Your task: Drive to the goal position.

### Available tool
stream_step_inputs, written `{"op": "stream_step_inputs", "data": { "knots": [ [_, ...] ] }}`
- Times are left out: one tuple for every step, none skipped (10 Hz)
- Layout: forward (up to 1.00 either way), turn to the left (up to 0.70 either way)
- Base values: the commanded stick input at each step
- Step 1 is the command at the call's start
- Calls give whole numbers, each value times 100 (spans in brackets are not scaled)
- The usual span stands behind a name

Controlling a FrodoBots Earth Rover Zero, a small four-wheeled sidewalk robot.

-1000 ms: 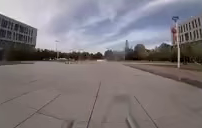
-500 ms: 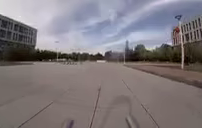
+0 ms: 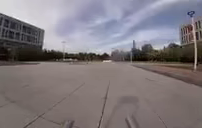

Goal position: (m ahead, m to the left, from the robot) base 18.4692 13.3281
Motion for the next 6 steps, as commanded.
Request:
{"op": "stream_step_inputs", "data": {
  "knots": [
    [100,0],
    [100,0],
    [100,0],
    [100,0],
    [100,0],
    [100,0]
  ]
}}
